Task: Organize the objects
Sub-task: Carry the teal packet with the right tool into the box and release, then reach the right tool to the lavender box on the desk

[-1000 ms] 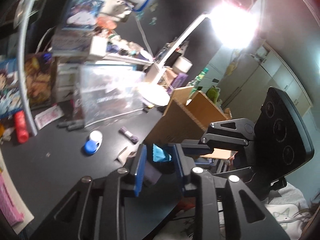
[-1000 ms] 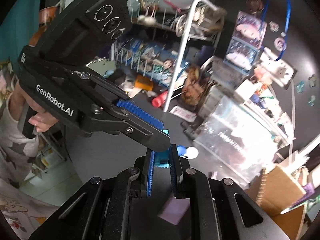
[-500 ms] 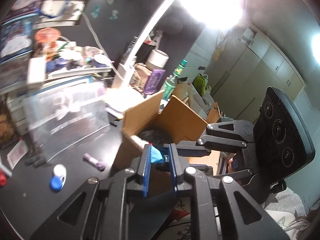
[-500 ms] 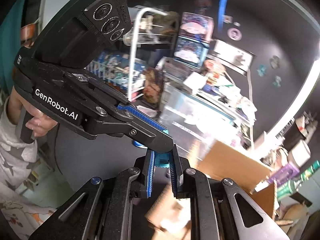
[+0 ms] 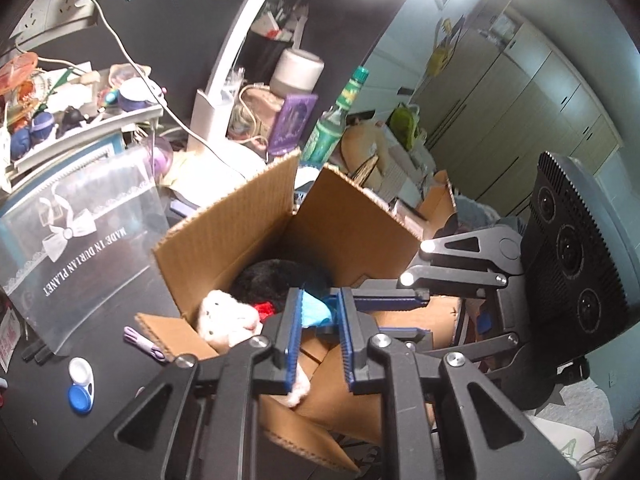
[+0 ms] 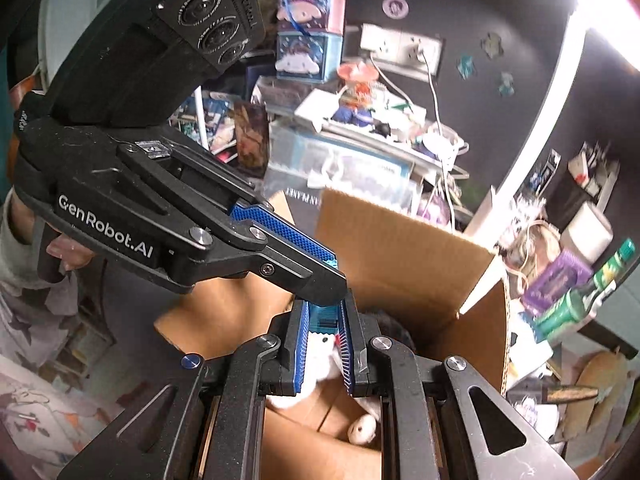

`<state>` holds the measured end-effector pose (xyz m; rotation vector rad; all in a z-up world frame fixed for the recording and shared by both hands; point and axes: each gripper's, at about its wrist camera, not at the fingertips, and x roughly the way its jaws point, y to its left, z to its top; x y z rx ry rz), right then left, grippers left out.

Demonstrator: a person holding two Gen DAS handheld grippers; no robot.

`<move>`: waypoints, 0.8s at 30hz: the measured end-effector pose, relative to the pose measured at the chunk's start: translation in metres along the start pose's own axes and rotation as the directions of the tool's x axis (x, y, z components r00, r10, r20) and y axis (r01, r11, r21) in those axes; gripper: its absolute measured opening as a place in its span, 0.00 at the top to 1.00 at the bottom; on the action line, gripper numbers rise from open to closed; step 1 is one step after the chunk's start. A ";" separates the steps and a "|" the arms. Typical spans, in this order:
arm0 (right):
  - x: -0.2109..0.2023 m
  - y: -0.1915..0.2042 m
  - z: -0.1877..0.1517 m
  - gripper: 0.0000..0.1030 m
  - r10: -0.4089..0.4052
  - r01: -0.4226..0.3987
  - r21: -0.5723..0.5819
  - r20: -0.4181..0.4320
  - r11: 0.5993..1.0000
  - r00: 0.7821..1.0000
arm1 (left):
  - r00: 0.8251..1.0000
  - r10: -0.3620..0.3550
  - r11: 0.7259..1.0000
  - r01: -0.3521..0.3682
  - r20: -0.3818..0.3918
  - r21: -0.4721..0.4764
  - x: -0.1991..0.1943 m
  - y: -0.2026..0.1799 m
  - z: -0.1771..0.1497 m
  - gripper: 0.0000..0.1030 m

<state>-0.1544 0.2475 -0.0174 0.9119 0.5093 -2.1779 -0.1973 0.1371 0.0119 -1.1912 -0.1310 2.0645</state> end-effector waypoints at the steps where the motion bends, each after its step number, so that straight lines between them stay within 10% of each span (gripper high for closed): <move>1: 0.001 -0.002 -0.002 0.90 0.003 -0.003 0.006 -0.009 1.000 1.000 | 1.000 0.007 1.000 -0.007 -0.006 0.001 0.002 -0.001 0.000 0.85; 4: 0.003 -0.002 -0.008 0.90 -0.003 0.003 0.008 -0.028 1.000 1.000 | 0.999 0.050 0.999 -0.050 -0.021 0.016 0.009 -0.004 0.001 0.83; 8: 0.007 -0.004 -0.011 0.77 -0.015 0.015 0.011 -0.050 1.000 0.999 | 0.992 0.124 0.991 -0.125 0.013 0.041 0.001 -0.006 0.001 0.30; 17: -0.003 0.004 -0.009 0.67 -0.033 0.034 0.000 -0.029 0.999 0.999 | 0.975 0.174 0.982 -0.183 0.137 0.056 -0.063 -0.007 -0.019 0.16; 24: -0.016 0.038 0.008 0.67 0.039 -0.039 -0.007 0.064 0.999 0.997 | 0.924 0.298 0.951 -0.308 0.238 0.005 -0.119 0.010 -0.062 0.12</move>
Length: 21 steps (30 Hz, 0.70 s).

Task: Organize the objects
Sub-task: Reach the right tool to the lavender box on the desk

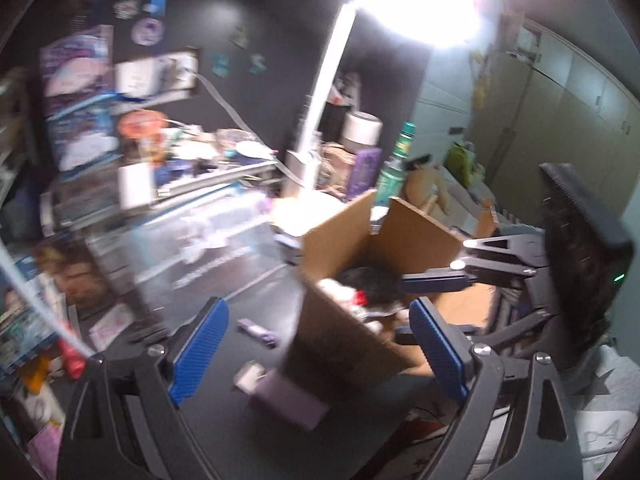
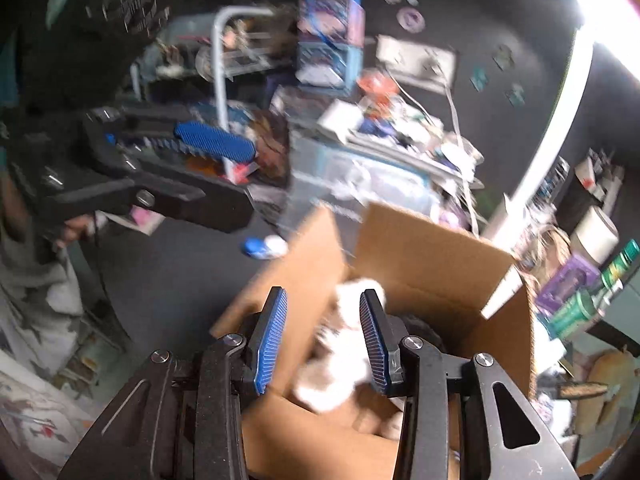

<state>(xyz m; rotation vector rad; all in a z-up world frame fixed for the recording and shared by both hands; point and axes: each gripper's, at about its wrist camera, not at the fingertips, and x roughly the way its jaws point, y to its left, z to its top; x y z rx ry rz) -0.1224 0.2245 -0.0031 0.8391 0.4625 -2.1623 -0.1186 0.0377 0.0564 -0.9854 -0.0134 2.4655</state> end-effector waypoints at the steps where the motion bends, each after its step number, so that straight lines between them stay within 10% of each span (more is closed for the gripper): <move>1: -0.002 0.008 0.004 0.67 0.016 -0.016 -0.005 0.019 1.000 1.000 | 1.000 0.022 1.000 -0.021 0.014 -0.013 -0.008 0.007 -0.007 0.12; 11: 0.039 0.105 0.014 0.67 0.202 -0.201 -0.059 0.011 0.978 0.979 | 0.979 0.182 0.976 -0.169 0.089 -0.140 -0.042 0.067 -0.084 0.01; 21: 0.110 0.125 -0.034 0.54 0.135 -0.123 0.182 -0.058 0.976 0.989 | 0.976 0.207 0.957 -0.186 0.073 -0.224 -0.028 0.089 -0.141 0.01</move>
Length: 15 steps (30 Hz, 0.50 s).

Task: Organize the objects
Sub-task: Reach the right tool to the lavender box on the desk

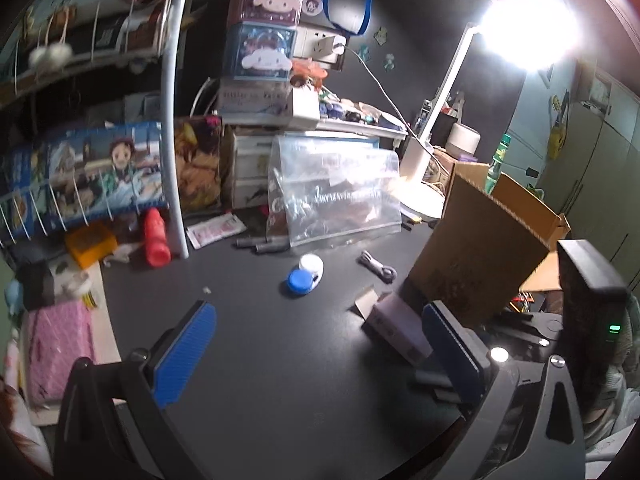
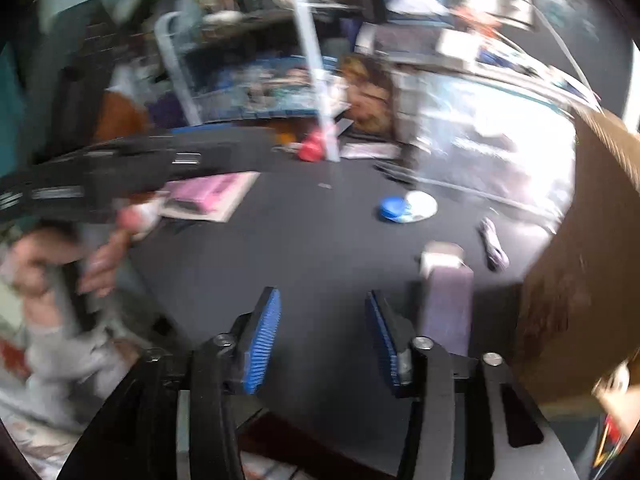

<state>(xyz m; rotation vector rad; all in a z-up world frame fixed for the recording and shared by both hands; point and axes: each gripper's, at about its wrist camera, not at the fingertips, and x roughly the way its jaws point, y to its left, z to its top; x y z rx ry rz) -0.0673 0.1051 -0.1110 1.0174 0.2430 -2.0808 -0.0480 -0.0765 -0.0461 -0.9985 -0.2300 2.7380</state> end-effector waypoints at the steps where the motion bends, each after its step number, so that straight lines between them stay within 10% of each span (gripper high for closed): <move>1: 0.004 -0.004 -0.005 0.51 -0.058 0.058 0.019 0.010 0.998 0.998 | 1.000 -0.014 1.000 0.014 -0.004 -0.014 0.002 0.002 -0.005 0.01; 7: 0.028 -0.021 -0.020 0.44 -0.295 0.293 0.065 0.025 0.954 0.955 | 0.999 -0.024 0.999 0.023 -0.022 -0.042 0.007 0.006 -0.018 0.01; 15: 0.057 -0.048 -0.020 0.43 -0.347 0.349 0.070 -0.033 0.935 0.937 | 0.999 -0.031 0.998 0.030 -0.028 -0.060 0.008 0.011 -0.019 0.01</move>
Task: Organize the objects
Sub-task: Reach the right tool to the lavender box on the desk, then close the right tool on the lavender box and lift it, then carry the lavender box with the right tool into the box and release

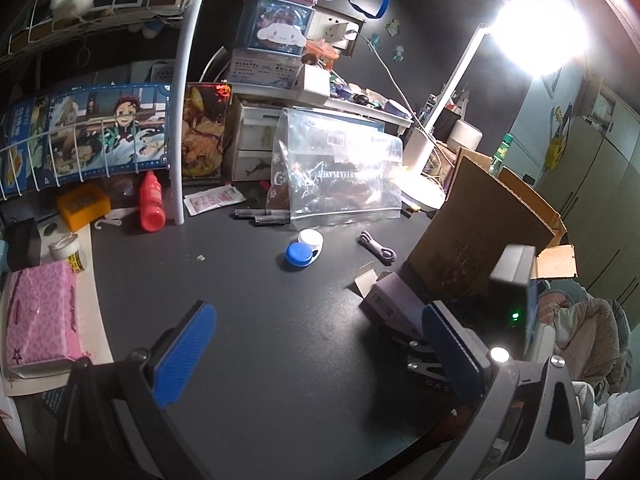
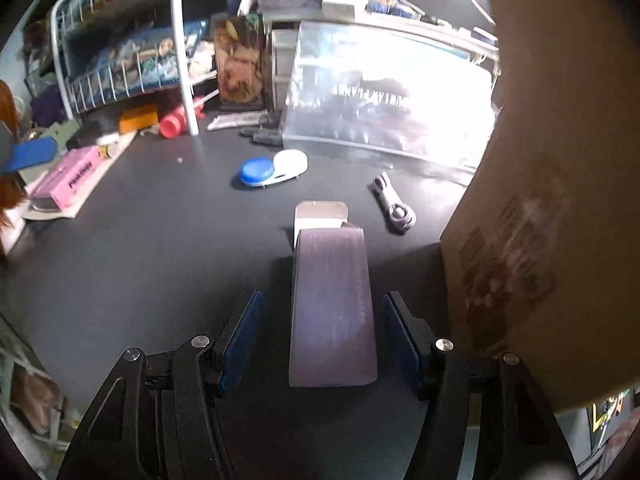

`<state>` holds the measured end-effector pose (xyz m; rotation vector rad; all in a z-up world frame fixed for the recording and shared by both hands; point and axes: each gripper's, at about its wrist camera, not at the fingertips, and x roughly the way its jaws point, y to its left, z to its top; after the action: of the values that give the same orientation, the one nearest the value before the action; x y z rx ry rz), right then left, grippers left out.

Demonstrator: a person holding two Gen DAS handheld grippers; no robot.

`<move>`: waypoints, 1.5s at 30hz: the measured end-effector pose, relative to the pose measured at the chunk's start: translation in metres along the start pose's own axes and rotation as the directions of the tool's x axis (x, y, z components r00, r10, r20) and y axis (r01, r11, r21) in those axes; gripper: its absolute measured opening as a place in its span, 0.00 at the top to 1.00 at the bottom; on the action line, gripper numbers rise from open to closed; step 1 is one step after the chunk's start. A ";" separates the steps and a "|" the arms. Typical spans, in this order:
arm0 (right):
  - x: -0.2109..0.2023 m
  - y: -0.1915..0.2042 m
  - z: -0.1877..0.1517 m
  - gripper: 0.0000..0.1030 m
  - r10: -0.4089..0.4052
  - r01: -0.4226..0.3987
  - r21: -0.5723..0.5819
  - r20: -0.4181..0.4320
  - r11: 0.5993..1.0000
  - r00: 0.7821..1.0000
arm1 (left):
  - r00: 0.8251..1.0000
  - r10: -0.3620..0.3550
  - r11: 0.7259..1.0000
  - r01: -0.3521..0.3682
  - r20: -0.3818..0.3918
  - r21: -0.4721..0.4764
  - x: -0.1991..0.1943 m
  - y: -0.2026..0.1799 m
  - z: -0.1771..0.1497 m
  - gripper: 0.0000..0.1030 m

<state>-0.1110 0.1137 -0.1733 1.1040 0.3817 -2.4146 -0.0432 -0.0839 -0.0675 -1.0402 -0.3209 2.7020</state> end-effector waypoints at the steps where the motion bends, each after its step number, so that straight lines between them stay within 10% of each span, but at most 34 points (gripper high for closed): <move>1: 0.002 0.000 -0.002 0.44 0.002 -0.002 -0.002 -0.007 1.000 1.000 | 1.000 -0.001 1.000 0.001 -0.002 0.000 0.000 0.000 0.000 0.01; 4: 0.004 -0.002 -0.003 0.67 0.036 -0.036 0.018 -0.010 0.999 0.999 | 1.000 -0.009 1.000 0.009 -0.009 -0.002 0.002 0.001 0.001 0.01; 17: -0.039 0.033 0.018 0.67 0.249 -0.237 -0.159 0.061 0.958 0.967 | 0.994 -0.104 0.994 0.105 -0.033 0.027 0.007 -0.015 0.013 0.02; 24: -0.100 0.057 0.046 0.68 0.313 -0.239 -0.358 0.166 0.903 0.935 | 0.979 -0.202 0.979 0.201 0.009 0.023 -0.009 -0.028 0.036 0.27; 32: -0.127 0.041 0.068 0.68 0.316 -0.215 -0.396 0.208 0.893 0.926 | 0.973 -0.228 0.972 0.226 0.032 0.069 -0.017 -0.057 0.068 0.46; 45: -0.151 -0.053 0.086 0.68 0.241 -0.174 -0.270 0.239 0.947 0.941 | 0.955 -0.294 0.939 0.298 -0.044 0.174 0.029 -0.144 0.123 0.46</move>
<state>-0.1061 0.1657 0.0007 0.6612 0.4340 -2.2175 -0.1289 0.0465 0.0436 -0.8848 -0.2067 2.4003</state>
